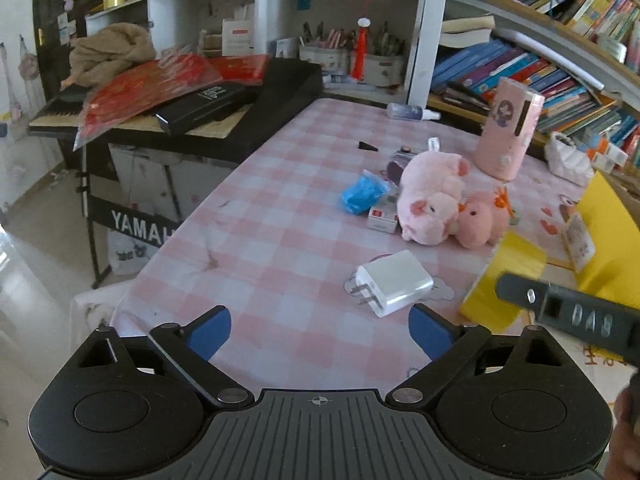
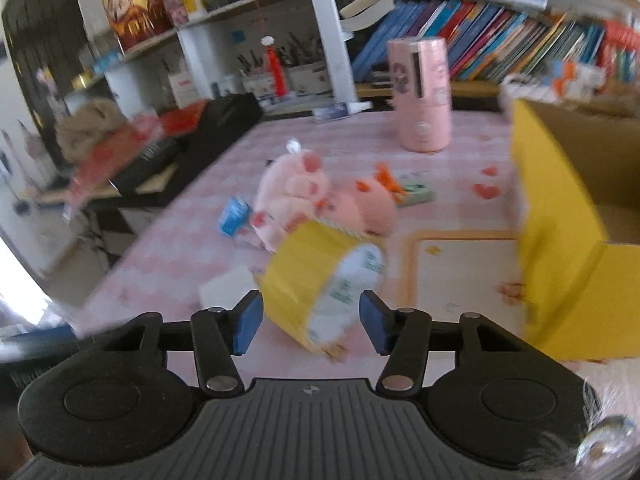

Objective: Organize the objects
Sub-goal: 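Grasp the yellow tape roll with the right tool while the left tool grasps the white charger, then lift the tape roll and charger and carry both toward the yellow box, then lower the tape roll and charger into the box and open both tools, then withdraw both tools from the box back over the table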

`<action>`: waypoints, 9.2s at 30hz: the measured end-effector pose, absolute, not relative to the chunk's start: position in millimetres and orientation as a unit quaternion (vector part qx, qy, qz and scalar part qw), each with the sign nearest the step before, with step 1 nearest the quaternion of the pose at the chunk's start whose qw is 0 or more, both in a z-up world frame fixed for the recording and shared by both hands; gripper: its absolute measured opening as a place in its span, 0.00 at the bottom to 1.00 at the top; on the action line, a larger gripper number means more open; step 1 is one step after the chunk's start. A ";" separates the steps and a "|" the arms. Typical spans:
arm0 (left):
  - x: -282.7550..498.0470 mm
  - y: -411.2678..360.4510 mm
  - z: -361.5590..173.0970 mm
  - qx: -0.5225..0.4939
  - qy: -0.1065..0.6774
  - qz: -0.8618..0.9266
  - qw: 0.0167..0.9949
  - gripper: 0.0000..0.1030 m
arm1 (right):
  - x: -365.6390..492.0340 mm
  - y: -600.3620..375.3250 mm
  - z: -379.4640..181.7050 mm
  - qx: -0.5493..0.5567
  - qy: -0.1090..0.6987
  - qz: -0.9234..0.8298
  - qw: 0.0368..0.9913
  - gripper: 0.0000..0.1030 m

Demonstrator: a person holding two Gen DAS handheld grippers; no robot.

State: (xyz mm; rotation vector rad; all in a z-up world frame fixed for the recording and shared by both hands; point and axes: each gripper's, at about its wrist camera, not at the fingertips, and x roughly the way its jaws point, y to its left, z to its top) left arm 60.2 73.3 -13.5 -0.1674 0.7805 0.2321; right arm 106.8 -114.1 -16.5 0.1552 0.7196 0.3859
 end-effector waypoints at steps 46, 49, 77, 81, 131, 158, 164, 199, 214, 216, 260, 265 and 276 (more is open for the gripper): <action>102.8 47.0 9.1 -0.071 0.352 -0.007 0.933 0.68 | 115.7 -128.4 9.3 -0.003 0.330 0.231 0.915 0.06; 88.2 44.1 8.0 -0.066 0.358 -0.025 0.931 0.68 | 97.5 -131.8 9.3 0.004 0.335 0.208 0.919 0.06; -19.4 -8.1 6.8 0.002 0.360 -0.198 0.912 0.68 | -61.7 -180.5 6.3 0.076 0.335 0.026 0.939 0.06; -29.7 -26.7 5.2 0.020 0.359 -0.241 0.902 0.68 | -86.1 -195.0 1.6 0.094 0.331 -0.010 0.939 0.06; 13.8 -117.9 52.4 0.068 0.240 -0.326 0.912 0.68 | -63.4 -274.2 24.7 0.105 0.277 -0.080 0.952 0.06; 160.1 -234.8 26.8 0.116 0.306 -0.228 0.917 0.68 | 163.7 -381.1 63.9 0.060 0.320 0.057 0.944 0.06; 177.1 -248.8 10.2 0.138 0.343 -0.212 0.904 0.68 | 204.8 -373.5 36.8 0.007 0.387 0.104 0.916 0.06; 151.6 -251.4 24.0 0.149 0.307 -0.194 0.920 0.71 | 208.1 -385.4 22.1 0.009 0.410 0.114 0.905 0.25; 88.0 -183.4 50.7 0.063 0.251 -0.161 0.952 0.80 | 101.6 -375.7 49.7 0.038 0.293 0.000 0.955 0.33; 81.8 -173.3 48.6 0.053 0.254 -0.159 0.952 0.80 | 86.1 -369.9 47.6 0.041 0.288 -0.024 0.956 0.33; -29.8 35.3 17.3 -0.005 0.324 -0.031 0.946 0.86 | -29.6 -149.5 4.4 0.030 0.357 0.033 0.933 0.53; -29.2 44.7 20.1 -0.004 0.318 -0.032 0.948 0.87 | -27.5 -138.6 10.1 0.027 0.345 0.039 0.937 0.56; -24.9 49.4 16.9 -0.004 0.322 -0.045 0.946 0.91 | -24.7 -127.0 11.3 0.020 0.346 0.038 0.937 0.61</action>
